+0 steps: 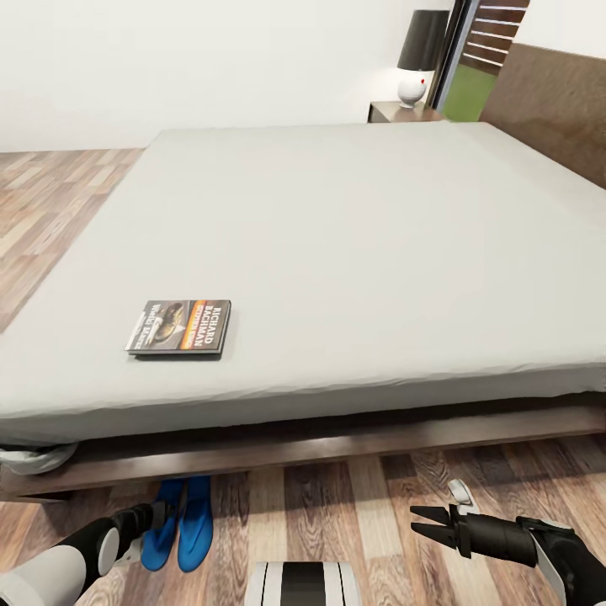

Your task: In the bedroom, move the book from the bed onto either nightstand, and place the two sandals side by side next to the bed.

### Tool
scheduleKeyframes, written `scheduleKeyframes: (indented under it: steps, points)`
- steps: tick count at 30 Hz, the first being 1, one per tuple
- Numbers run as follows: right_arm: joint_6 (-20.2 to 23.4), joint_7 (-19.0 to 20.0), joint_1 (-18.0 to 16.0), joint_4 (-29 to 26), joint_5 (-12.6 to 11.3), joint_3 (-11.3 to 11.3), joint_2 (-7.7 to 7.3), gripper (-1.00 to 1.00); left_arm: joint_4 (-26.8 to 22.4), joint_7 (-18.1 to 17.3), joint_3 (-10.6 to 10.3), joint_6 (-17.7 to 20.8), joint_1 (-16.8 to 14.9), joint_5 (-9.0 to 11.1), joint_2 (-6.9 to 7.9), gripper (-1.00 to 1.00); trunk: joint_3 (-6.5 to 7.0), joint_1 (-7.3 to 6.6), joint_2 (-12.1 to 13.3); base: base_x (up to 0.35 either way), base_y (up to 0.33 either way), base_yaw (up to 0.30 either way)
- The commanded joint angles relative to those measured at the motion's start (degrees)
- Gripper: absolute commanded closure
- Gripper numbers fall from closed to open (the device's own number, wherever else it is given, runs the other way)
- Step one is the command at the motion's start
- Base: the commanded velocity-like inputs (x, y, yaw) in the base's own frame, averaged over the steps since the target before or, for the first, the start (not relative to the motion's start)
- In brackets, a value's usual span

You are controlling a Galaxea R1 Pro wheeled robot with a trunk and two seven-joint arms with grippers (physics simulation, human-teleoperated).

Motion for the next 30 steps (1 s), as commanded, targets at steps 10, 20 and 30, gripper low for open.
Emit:
scheduleKeyframes:
  steps: [10,20,30]
  points:
    - [0.61,0.2,-0.01,0.0,-0.07,-0.03,0.0,-1.0,-0.14,-0.2,0.08,-0.36,0.02,-0.39,0.03,-1.0,1.07,-0.14,0.05,0.0,0.0,0.0]
    - [0.67,0.2,-0.01,0.0,-0.07,-0.03,0.0,-1.0,-0.1,-0.11,0.1,-0.44,0.01,-0.39,0.01,-1.0,1.07,-0.14,0.05,0.0,0.0,0.0]
    - [0.71,0.2,-0.01,0.0,-0.01,-0.03,0.0,-1.0,-0.05,-0.11,0.1,-0.51,-0.03,-0.39,-0.05,-1.0,1.07,-0.14,0.05,0.0,0.0,0.0]
